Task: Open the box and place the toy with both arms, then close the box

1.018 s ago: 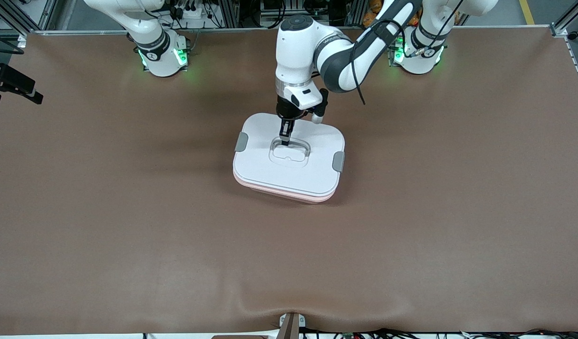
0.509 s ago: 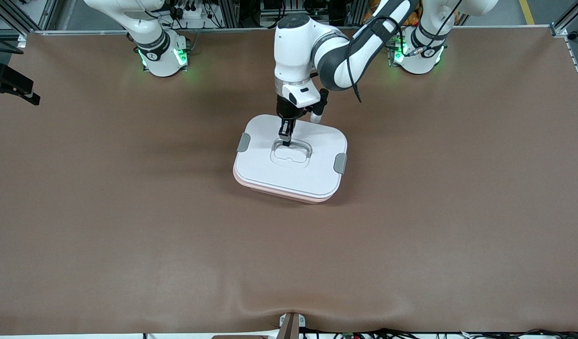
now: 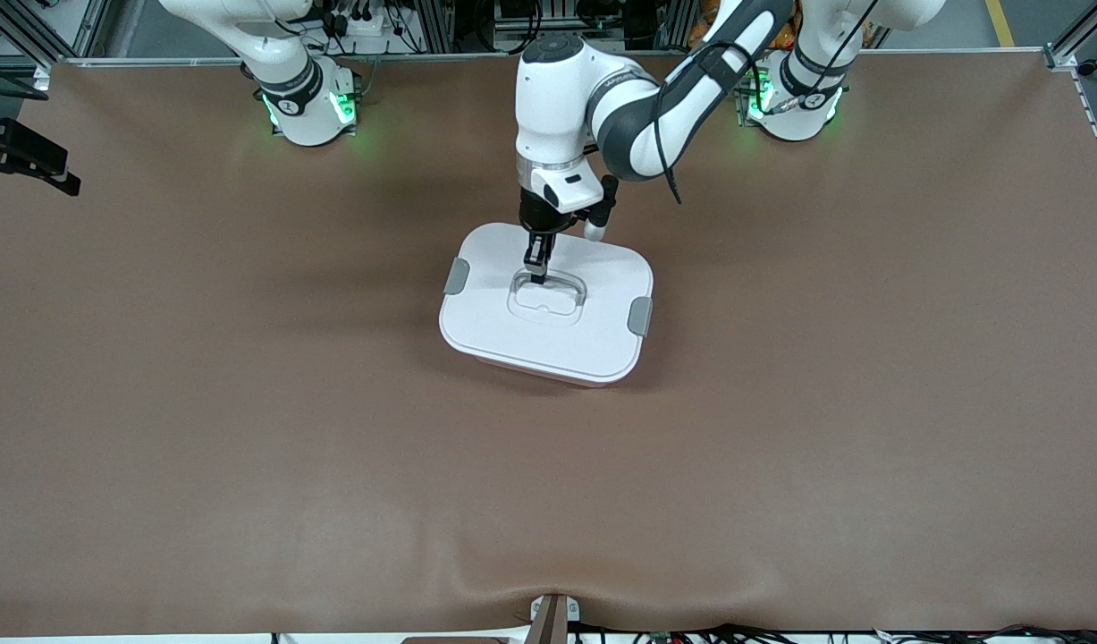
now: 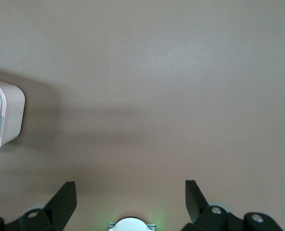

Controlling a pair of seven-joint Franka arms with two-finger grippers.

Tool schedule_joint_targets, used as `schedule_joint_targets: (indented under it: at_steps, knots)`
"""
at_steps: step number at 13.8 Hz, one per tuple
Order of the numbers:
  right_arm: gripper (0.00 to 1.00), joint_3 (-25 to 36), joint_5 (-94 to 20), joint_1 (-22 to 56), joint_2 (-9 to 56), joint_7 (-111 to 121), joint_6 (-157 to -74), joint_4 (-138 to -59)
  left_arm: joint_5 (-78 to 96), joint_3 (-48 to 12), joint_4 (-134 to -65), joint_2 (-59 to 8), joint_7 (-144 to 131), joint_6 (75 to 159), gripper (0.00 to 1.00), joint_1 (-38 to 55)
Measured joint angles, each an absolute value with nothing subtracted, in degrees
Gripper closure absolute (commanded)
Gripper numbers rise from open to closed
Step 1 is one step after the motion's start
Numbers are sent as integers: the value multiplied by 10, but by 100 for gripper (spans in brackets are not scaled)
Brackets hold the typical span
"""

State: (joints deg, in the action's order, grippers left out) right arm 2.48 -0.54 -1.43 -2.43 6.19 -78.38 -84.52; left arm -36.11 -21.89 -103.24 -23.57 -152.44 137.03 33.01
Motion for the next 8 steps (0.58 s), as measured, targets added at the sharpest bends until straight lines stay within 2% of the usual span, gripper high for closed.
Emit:
schedule_joint_targets:
  at_steps: [8]
  knots:
    - [0, 21, -5, -14, -24, 62, -783, -845, -364, -219, -1026, -248, -1524, 1370, 100, 330]
